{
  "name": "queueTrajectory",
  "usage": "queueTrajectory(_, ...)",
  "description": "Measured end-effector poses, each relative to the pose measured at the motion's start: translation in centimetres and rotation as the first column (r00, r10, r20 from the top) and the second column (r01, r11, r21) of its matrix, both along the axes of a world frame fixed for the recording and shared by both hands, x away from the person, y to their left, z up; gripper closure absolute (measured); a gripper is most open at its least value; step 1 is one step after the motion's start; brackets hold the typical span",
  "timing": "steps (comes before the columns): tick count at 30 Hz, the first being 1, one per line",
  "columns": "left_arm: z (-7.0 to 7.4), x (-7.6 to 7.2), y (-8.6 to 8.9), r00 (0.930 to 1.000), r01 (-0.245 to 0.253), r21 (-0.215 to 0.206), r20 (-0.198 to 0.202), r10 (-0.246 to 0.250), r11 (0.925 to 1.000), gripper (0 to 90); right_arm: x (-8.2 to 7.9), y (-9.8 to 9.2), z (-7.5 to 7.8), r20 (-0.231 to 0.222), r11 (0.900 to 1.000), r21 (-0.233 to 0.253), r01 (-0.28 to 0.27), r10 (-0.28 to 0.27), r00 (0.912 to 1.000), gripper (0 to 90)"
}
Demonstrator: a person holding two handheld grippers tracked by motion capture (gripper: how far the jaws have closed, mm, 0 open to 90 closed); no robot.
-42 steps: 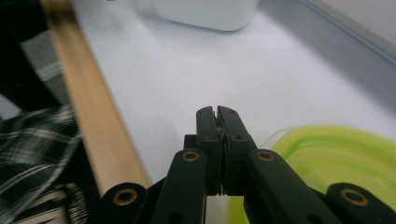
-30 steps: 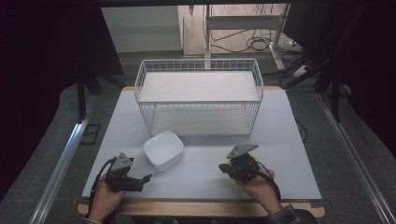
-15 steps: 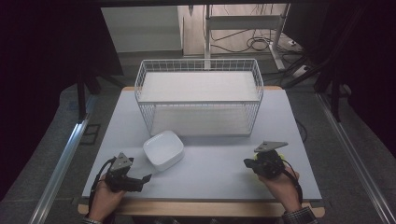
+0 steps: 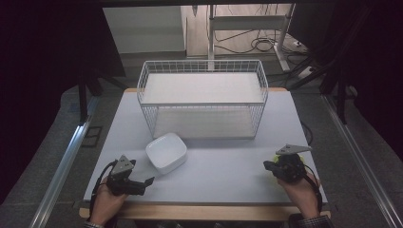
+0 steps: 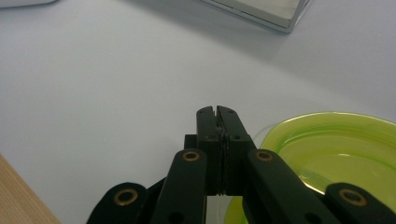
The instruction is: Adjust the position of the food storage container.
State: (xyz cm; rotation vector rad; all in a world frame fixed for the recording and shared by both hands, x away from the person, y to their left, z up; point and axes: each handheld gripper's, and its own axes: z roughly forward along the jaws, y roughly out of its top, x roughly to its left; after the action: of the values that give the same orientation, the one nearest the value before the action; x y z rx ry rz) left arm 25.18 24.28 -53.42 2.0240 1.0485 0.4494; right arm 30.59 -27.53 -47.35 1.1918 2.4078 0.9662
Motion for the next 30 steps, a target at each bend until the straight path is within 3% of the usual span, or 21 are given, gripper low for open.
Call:
queueTrajectory(5, 0.3, 0.1, 0.3, 0.9983, -0.054, -0.010, -0.024, 0.054, 0.9985, 0.5, -0.2, 1.0, 0.3, 0.008, 0.999, 0.031, -0.027, 0.026, 0.9996, 87.3)
queueTrajectory(11, 0.6, 0.4, 0.6, 0.9959, -0.075, -0.037, -0.054, 0.073, 0.9965, 5.3, -0.1, 2.8, 0.6, 0.033, 0.994, 0.064, -0.083, 0.081, 0.9961, 85.9)
queueTrajectory(14, 0.6, 0.8, 0.7, 0.9928, -0.103, 0.000, -0.063, 0.102, 0.9947, 20.7, 0.2, 3.9, 0.7, 0.043, 0.992, 0.071, -0.108, 0.106, 0.9935, 85.7)
queueTrajectory(18, 0.6, 1.4, 1.1, 0.9884, -0.135, -0.019, -0.072, 0.133, 0.9907, 45.8, 0.5, 5.0, 0.8, 0.052, 0.987, 0.079, -0.141, 0.137, 0.9892, 85.3)
queueTrajectory(19, 0.5, 1.9, 1.3, 0.9870, -0.142, -0.038, -0.081, 0.138, 0.9892, 55.3, 0.7, 5.6, 0.7, 0.051, 0.983, 0.092, -0.159, 0.155, 0.9867, 85.3)
queueTrajectory(22, 0.4, 2.7, 1.3, 0.9844, -0.148, -0.067, -0.106, 0.140, 0.9867, 71.1, 0.9, 6.2, 0.7, 0.042, 0.980, 0.102, -0.169, 0.165, 0.9853, 85.3)
queueTrajectory(25, 0.3, 3.2, 0.9, 0.9821, -0.158, -0.048, -0.111, 0.152, 0.9863, 80.3, 1.2, 6.7, 0.6, 0.039, 0.978, 0.101, -0.182, 0.179, 0.9831, 85.5)
queueTrajectory(26, 0.1, 3.6, 0.4, 0.9800, -0.166, -0.021, -0.115, 0.163, 0.9859, 82.1, 1.5, 7.5, 0.5, 0.038, 0.976, 0.091, -0.196, 0.194, 0.9803, 85.6)
queueTrajectory(30, -0.1, 4.4, -0.3, 0.9776, -0.170, 0.004, -0.125, 0.169, 0.9854, 84.8, 2.1, 8.4, 0.1, 0.034, 0.974, 0.077, -0.214, 0.212, 0.9766, 85.5)
